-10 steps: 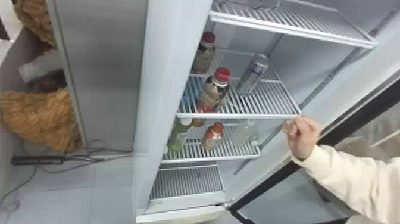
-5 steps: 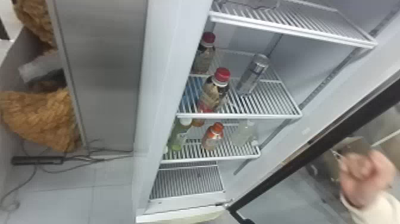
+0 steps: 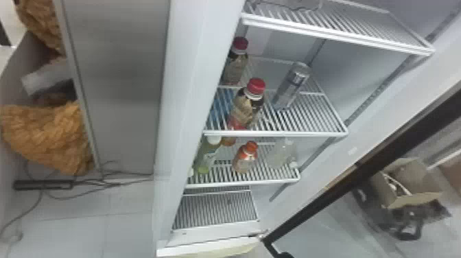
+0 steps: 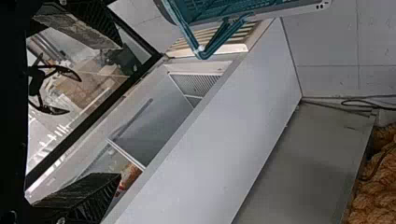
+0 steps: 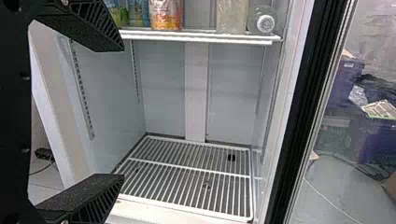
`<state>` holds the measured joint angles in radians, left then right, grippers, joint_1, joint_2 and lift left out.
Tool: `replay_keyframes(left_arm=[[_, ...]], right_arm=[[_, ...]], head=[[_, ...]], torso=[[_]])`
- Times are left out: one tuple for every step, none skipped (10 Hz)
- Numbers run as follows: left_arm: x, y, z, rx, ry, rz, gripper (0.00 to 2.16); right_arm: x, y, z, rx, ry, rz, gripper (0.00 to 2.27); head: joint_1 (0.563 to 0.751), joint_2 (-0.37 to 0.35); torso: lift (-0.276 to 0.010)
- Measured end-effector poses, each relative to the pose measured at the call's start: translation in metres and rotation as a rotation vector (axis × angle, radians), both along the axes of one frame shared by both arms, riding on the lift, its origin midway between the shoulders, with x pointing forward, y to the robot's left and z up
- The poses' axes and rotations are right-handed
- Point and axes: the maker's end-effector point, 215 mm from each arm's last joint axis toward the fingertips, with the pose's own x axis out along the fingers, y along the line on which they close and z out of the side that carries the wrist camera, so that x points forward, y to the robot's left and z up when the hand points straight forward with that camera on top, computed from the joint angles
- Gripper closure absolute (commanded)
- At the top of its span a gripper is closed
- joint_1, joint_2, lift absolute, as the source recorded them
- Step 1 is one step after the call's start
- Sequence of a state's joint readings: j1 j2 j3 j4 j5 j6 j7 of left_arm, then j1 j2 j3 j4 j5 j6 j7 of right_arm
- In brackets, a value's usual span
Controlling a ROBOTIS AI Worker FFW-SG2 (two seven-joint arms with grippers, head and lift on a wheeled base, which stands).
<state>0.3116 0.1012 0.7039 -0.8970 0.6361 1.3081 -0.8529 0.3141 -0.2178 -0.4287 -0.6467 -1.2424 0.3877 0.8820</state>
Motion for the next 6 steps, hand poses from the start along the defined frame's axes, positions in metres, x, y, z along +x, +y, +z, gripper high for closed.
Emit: replay_keyframes(left_arm=[[0.0000,0.0000,0.0000,0.000,0.000,0.000,0.00],[0.0000,0.0000,0.0000,0.000,0.000,0.000,0.00],[0.0000,0.0000,0.0000,0.000,0.000,0.000,0.00],[0.0000,0.0000,0.0000,0.000,0.000,0.000,0.00],[0.0000,0.0000,0.0000,0.000,0.000,0.000,0.00],[0.0000,0.0000,0.0000,0.000,0.000,0.000,0.00]], right_arm=[[0.0000,0.0000,0.0000,0.000,0.000,0.000,0.00],[0.0000,0.0000,0.0000,0.000,0.000,0.000,0.00],[0.0000,0.0000,0.0000,0.000,0.000,0.000,0.00],[0.0000,0.0000,0.0000,0.000,0.000,0.000,0.00],[0.0000,0.0000,0.0000,0.000,0.000,0.000,0.00],[0.0000,0.0000,0.0000,0.000,0.000,0.000,0.00]], head=[[0.695,-0.350],[0.695,-0.350],[0.695,-0.350],[0.695,-0.350],[0.695,-0.350],[0.695,-0.350]], torso=[[0.000],[0.000],[0.000],[0.000],[0.000],[0.000]])
